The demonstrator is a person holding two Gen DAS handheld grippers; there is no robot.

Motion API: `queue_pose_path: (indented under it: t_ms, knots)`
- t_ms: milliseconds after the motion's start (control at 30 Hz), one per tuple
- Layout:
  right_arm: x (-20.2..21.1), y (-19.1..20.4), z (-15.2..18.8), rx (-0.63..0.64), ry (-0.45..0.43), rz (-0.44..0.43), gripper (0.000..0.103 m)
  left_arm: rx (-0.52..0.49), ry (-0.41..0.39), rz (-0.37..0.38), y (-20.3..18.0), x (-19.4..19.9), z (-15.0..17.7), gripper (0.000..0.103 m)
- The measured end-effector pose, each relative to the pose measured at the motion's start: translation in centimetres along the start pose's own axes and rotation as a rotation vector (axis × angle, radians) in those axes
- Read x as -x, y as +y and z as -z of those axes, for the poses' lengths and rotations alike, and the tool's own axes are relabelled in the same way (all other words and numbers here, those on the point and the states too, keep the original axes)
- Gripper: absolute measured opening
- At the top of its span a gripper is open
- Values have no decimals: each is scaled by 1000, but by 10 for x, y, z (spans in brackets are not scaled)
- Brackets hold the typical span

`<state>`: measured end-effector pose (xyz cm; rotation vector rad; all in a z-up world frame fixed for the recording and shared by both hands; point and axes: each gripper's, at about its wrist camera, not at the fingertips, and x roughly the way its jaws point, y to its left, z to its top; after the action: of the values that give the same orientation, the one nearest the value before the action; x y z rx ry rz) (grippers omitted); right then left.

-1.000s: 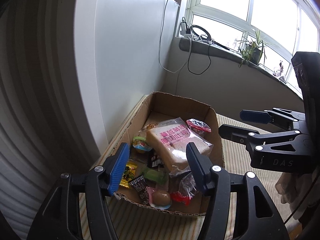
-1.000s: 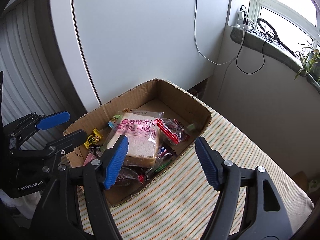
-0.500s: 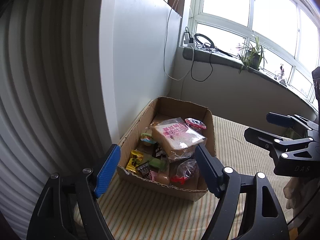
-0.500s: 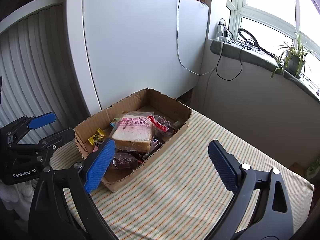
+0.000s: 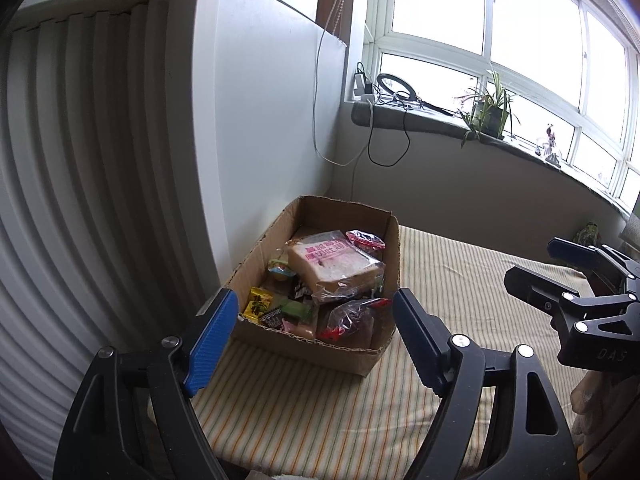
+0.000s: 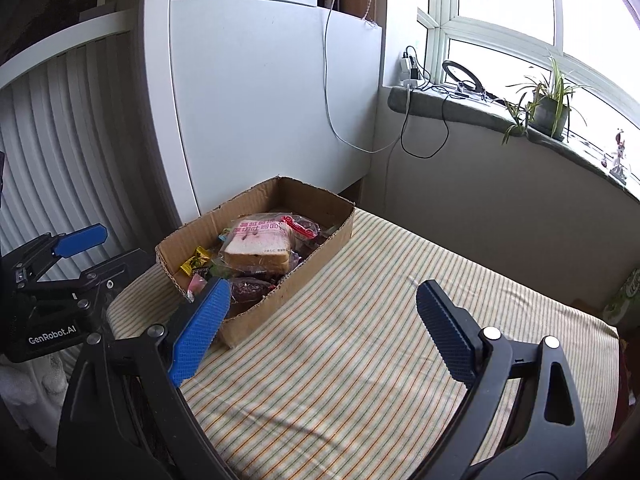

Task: Organize snacks

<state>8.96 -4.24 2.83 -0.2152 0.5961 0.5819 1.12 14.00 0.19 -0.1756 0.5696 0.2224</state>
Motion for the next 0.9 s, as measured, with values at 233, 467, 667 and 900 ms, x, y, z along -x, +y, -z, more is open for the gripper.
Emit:
queue_pose_path:
  t_ms: [233,467,667,900]
  knots:
    - [7,1,4,-6,-3,10,96,2,-15,-4,-5,11,4,80]
    - [10,2,6,-6,-3,10,96,6,-17,-5,-6,14,4,80]
    - [11,5,6,-7,-6,11,96,11,-14,-3,-6,15,6,80]
    - [11,7,5,-1,-1,10,96,12,-13,-4,-6,15,6,80]
